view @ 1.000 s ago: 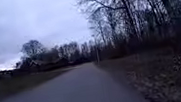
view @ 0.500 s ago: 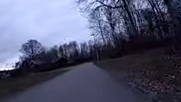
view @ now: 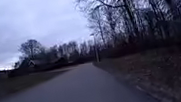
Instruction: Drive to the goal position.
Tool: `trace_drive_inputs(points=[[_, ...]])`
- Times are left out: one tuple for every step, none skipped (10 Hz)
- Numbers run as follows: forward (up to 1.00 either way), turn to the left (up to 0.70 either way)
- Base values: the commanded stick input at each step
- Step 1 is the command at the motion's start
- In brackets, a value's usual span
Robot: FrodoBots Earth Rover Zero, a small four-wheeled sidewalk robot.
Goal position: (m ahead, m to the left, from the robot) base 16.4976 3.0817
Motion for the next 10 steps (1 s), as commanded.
trace_drive_inputs(points=[[0.70,0.00],[0.70,0.00],[0.70,0.00],[0.70,0.00],[0.70,0.00],[0.70,0.00],[0.70,0.00],[0.70,0.00],[0.70,0.00],[0.70,0.00]])
